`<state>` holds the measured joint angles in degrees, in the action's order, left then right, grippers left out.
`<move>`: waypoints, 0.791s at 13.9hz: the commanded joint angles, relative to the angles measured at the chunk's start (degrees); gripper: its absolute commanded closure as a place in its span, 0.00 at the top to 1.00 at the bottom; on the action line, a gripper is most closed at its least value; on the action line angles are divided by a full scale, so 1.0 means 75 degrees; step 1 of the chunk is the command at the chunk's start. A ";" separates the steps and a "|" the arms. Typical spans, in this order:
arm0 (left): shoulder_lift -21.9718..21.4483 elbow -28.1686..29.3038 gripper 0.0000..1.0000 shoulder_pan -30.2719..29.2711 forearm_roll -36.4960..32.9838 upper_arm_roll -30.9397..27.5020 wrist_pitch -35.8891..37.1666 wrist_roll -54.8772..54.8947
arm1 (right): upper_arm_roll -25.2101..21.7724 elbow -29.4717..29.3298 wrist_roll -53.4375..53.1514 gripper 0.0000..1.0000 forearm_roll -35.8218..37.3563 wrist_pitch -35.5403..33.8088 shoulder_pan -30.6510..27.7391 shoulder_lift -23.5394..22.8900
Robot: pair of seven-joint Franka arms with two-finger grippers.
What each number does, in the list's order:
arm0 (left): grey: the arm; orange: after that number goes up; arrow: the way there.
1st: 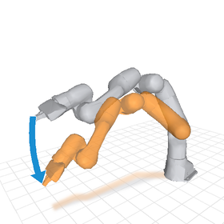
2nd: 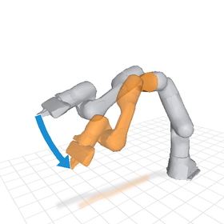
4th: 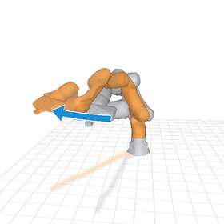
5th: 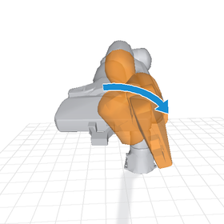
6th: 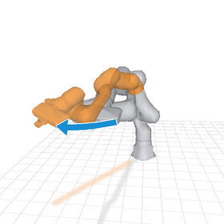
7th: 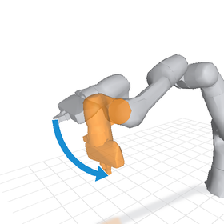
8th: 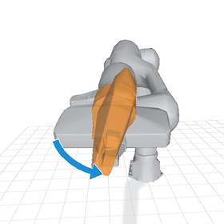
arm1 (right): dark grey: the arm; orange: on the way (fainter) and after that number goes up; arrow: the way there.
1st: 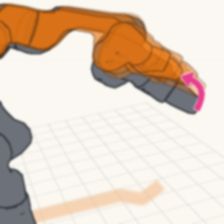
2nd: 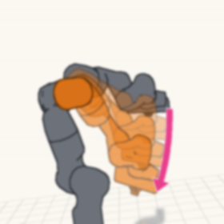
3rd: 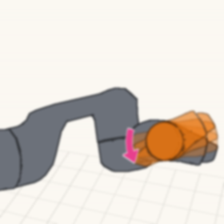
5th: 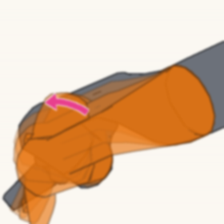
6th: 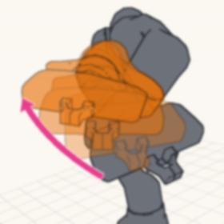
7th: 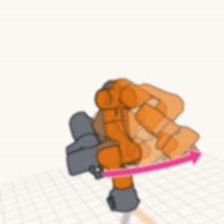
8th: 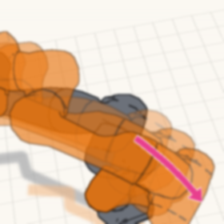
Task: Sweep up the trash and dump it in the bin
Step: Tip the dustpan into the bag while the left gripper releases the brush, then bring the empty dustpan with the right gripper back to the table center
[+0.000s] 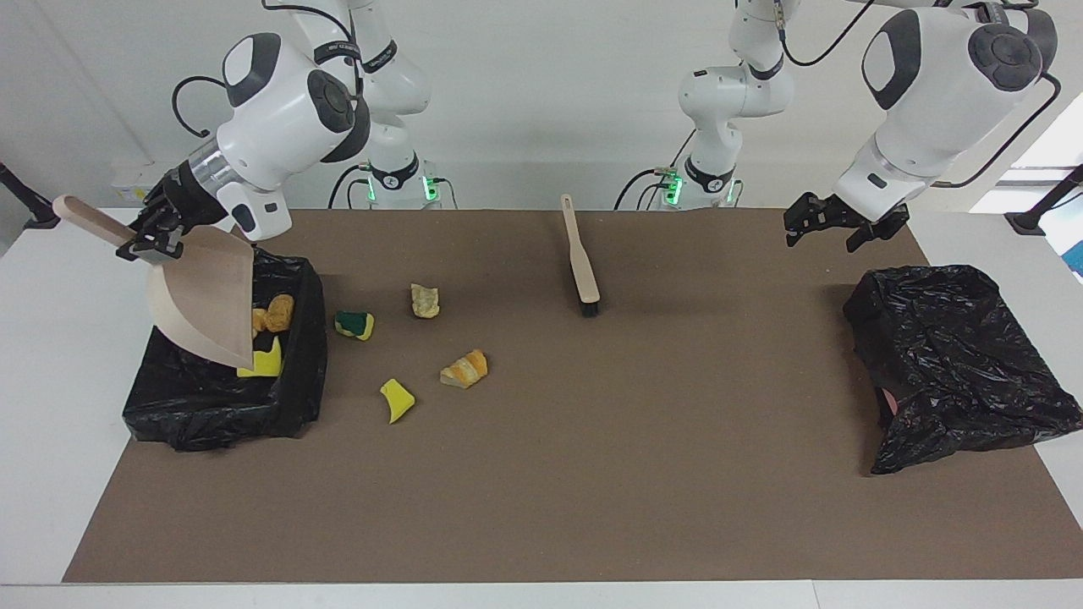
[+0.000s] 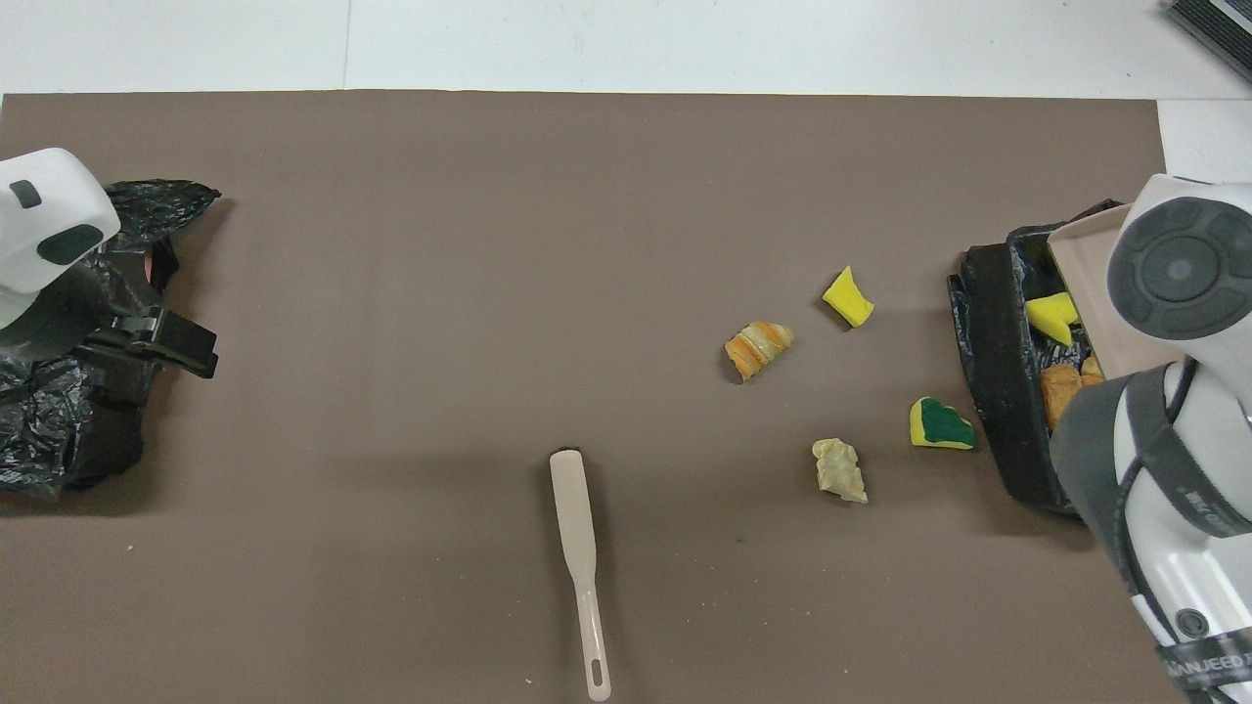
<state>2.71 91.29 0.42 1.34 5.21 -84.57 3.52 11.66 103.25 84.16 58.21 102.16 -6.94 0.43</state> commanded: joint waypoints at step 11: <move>0.0025 0.0027 1.00 -0.0114 -0.0132 0.0078 -0.0595 0.0117 | 0.0660 -0.0442 -0.7203 0.00 -0.4993 -0.0778 0.0303 -0.0208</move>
<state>3.04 91.29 0.38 1.34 5.23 -88.16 3.52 16.42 100.75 40.13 25.51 96.66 -4.85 0.20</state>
